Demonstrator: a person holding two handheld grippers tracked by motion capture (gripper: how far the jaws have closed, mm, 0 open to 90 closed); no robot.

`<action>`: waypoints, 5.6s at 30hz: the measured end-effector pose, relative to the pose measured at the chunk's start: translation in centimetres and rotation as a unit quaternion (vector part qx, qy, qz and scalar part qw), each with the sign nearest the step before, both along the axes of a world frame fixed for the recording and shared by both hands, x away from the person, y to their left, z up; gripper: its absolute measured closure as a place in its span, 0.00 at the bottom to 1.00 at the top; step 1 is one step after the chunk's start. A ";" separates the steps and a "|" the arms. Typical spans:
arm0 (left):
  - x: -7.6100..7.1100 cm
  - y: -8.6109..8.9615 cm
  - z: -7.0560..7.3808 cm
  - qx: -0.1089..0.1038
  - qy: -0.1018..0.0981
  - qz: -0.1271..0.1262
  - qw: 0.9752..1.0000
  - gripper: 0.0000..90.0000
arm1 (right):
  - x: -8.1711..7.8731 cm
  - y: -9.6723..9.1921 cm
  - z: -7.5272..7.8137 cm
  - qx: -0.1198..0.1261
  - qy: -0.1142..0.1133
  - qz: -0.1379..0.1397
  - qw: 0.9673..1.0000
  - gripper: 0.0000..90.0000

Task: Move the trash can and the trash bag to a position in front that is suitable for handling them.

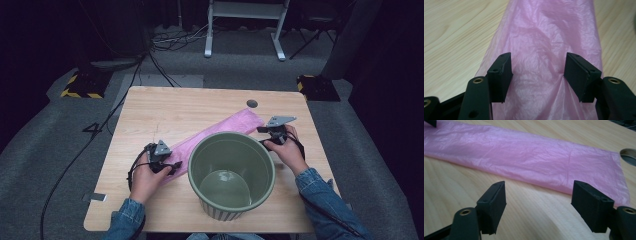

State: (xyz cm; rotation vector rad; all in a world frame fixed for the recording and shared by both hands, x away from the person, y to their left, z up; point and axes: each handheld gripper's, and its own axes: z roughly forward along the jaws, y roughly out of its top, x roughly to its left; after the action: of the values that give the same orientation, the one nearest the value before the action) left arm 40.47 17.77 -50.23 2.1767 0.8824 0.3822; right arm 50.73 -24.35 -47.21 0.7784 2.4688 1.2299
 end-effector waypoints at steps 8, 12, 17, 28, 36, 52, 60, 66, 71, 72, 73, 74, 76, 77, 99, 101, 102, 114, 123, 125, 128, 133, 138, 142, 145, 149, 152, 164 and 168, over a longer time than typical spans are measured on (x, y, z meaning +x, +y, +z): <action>-0.6 -1.2 0.9 -0.001 -0.016 0.006 1.000 0.37 | 2.2 1.0 -1.4 -0.016 0.008 -0.004 1.000 0.29; -1.3 0.3 2.0 -0.023 -0.027 0.033 0.999 0.33 | 2.7 0.9 -2.5 -0.029 0.026 -0.009 0.999 0.30; -2.0 1.9 2.3 -0.027 -0.023 0.052 0.998 0.33 | 2.8 -0.1 -2.9 -0.031 0.035 -0.023 0.999 0.30; -2.5 3.0 2.6 -0.031 -0.025 0.069 0.997 0.33 | 0.3 -2.2 -2.7 -0.045 0.037 -0.048 0.997 0.30; -2.8 3.3 3.2 -0.032 -0.036 0.070 0.996 0.33 | -5.1 -5.2 -2.6 -0.050 0.045 -0.076 0.995 0.30; -2.8 3.2 3.0 -0.034 -0.037 0.065 0.997 0.33 | -8.6 -10.5 -2.1 -0.060 0.036 -0.145 0.987 0.40; -2.5 3.2 2.7 -0.031 -0.031 0.063 0.997 0.33 | -11.9 -11.5 -2.3 -0.050 0.053 -0.150 0.986 0.39; -2.3 3.0 3.2 -0.037 -0.038 0.061 0.997 0.33 | -17.0 -11.2 -1.4 -0.075 0.105 -0.133 0.983 0.38; -2.3 2.9 3.0 -0.034 -0.036 0.058 0.997 0.33 | -18.1 -10.9 -0.2 -0.066 0.104 -0.101 0.987 0.33; -2.3 2.9 3.0 -0.034 -0.036 0.058 0.997 0.32 | -17.6 -10.7 0.0 -0.063 0.089 -0.094 0.990 0.30; -2.3 2.9 3.0 -0.034 -0.036 0.058 0.997 0.32 | -17.0 -10.5 0.1 -0.061 0.079 -0.093 0.991 0.29; -2.4 2.9 3.0 -0.035 -0.035 0.060 0.997 0.32 | -16.1 -10.1 0.2 -0.060 0.068 -0.087 0.992 0.28; -2.6 3.2 3.0 -0.032 -0.037 0.062 0.997 0.32 | -14.8 -9.5 0.2 -0.054 0.061 -0.076 0.994 0.28; -2.6 3.4 3.0 -0.035 -0.034 0.065 0.997 0.32 | -14.0 -9.1 0.1 -0.050 0.059 -0.073 0.994 0.28; -1.2 1.1 2.7 -0.036 -0.028 0.043 0.998 0.32 | -21.7 -14.8 -1.1 -0.089 0.102 -0.165 0.977 0.30; -1.3 1.0 2.8 -0.036 -0.029 0.040 0.998 0.32 | -21.3 -14.0 -0.5 -0.084 0.084 -0.147 0.982 0.28; -1.4 1.1 2.9 -0.035 -0.030 0.041 0.998 0.32 | -20.8 -13.4 -0.2 -0.081 0.075 -0.135 0.985 0.25; -3.1 3.9 2.8 -0.044 -0.034 0.084 0.995 0.32 | -13.4 -5.6 0.1 -0.090 0.058 -0.019 0.994 0.19; -4.6 5.7 2.6 -0.046 -0.027 0.116 0.992 0.31 | -10.5 -2.2 -1.1 -0.137 0.073 0.022 0.988 0.19; -4.6 5.9 2.4 -0.044 -0.025 0.119 0.992 0.31 | -10.2 -2.0 -1.3 -0.147 0.083 0.025 0.985 0.18; -4.5 5.9 2.2 -0.048 -0.021 0.120 0.991 0.31 | -10.2 -1.9 -1.1 -0.164 0.097 0.022 0.981 0.17; -4.5 5.7 2.2 -0.049 -0.019 0.117 0.992 0.31 | -10.2 -1.6 -0.5 -0.210 0.137 0.021 0.968 0.16; -4.2 5.5 2.3 -0.050 -0.020 0.115 0.992 0.31 | -10.1 -0.9 0.1 -0.259 0.169 0.024 0.951 0.24; -4.1 5.2 2.1 -0.047 -0.016 0.109 0.993 0.31 | -10.0 -0.5 0.7 -0.285 0.185 0.025 0.940 0.44; -4.1 5.2 2.1 -0.048 -0.015 0.108 0.993 0.31 | -10.0 -0.6 1.0 -0.291 0.192 0.023 0.937 0.62; -4.0 5.3 2.1 -0.049 -0.018 0.109 0.993 0.31 | -9.8 -1.1 1.1 -0.278 0.205 0.014 0.938 0.96; -4.0 5.4 2.1 -0.050 -0.018 0.110 0.992 0.31 | -9.8 -1.8 1.0 -0.243 0.206 0.010 0.948 0.99; -4.0 5.4 2.1 -0.050 -0.019 0.109 0.993 0.32 | -10.1 -4.4 3.5 -0.081 0.131 0.015 0.988 1.00; -4.0 5.5 2.0 -0.051 -0.017 0.110 0.992 0.32 | -10.3 -5.0 4.8 -0.037 0.085 0.013 0.996 1.00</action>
State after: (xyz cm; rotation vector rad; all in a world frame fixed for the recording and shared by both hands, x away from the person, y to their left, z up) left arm 36.44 23.30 -48.20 1.9788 1.1031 0.4705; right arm 40.39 -29.35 -42.39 0.8681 2.6511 1.1162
